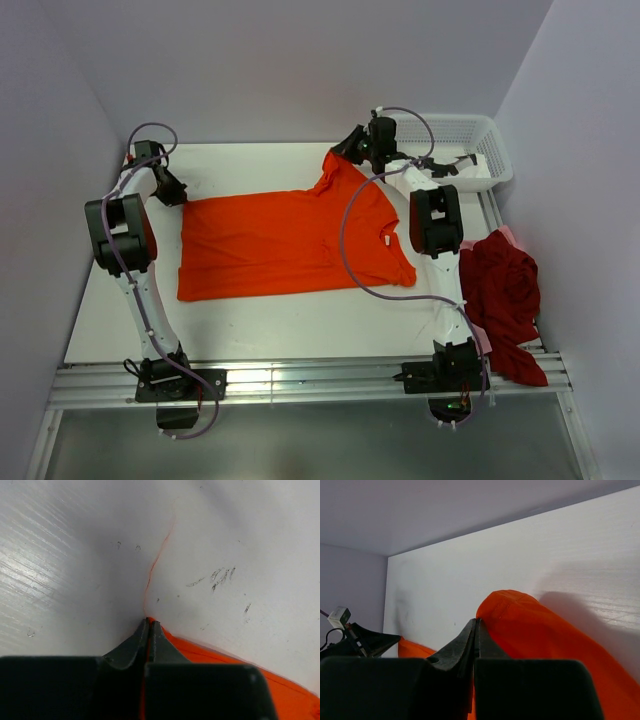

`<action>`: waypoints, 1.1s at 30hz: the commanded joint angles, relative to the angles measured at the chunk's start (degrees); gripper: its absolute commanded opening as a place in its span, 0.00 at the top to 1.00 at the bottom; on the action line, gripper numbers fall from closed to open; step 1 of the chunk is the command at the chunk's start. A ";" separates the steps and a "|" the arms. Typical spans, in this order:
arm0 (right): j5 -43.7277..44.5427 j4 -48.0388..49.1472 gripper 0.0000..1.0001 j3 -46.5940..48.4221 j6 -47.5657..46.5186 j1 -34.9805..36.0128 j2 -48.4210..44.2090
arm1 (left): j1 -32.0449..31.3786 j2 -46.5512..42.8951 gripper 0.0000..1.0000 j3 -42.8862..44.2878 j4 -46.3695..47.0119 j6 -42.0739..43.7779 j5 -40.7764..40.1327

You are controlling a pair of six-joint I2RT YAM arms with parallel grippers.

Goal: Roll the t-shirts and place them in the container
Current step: Fold the tshirt

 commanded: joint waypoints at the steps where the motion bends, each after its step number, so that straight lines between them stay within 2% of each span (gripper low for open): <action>1: -0.78 2.87 1.00 -0.68 -0.35 -0.45 -4.78 | -0.39 0.23 0.98 2.14 -1.00 1.24 -1.66; 9: -0.52 5.32 1.00 -4.63 0.00 -0.81 -8.29 | -0.66 -2.31 1.00 0.74 0.93 1.24 -1.58; 19: 0.36 8.50 1.00 -14.47 -0.35 -1.69 -14.19 | -1.01 -9.43 1.00 -7.08 5.15 -0.07 -2.54; 33: 0.54 13.41 1.00 -31.08 -1.05 -1.77 -25.78 | -1.54 -14.35 1.00 -11.65 6.82 -0.95 -2.63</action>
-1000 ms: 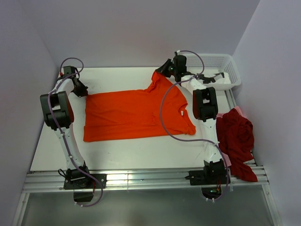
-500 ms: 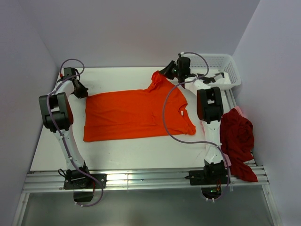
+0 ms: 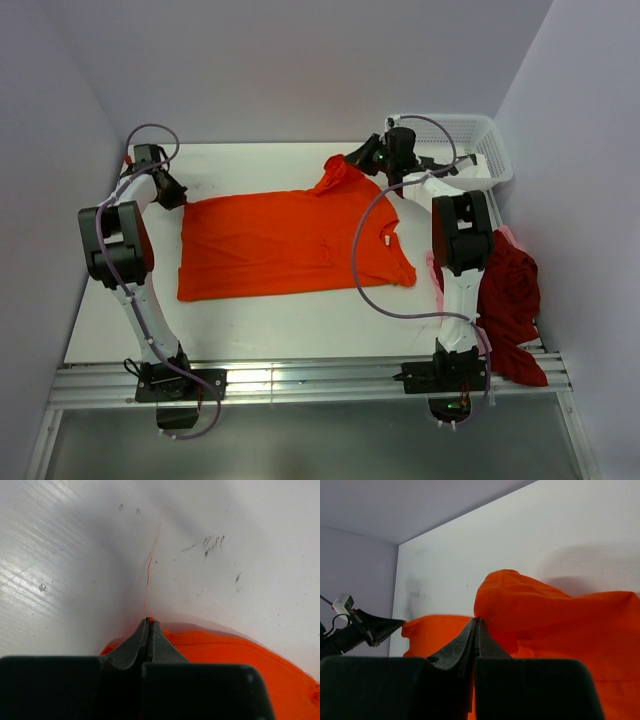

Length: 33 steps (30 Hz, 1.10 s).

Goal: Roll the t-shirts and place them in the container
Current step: Fold the tshirt

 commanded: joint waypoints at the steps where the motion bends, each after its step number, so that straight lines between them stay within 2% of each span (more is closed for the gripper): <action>1: 0.43 4.43 1.00 -3.07 -0.79 -0.18 -5.57 | -0.36 -5.07 1.00 -0.90 1.21 -0.60 -0.80; 3: 0.60 5.93 1.00 -5.70 -0.70 -0.18 -6.71 | -0.36 -6.03 1.00 -1.43 1.29 -0.78 -2.55; 15: 5.52 15.06 1.00 -19.41 -0.53 0.08 -18.05 | -0.44 -9.20 1.00 -4.16 2.70 -1.31 -1.50; 33: 13.35 16.92 1.00 -29.70 -5.01 3.42 -27.37 | -0.36 -13.24 1.00 -9.52 5.78 -1.75 -2.90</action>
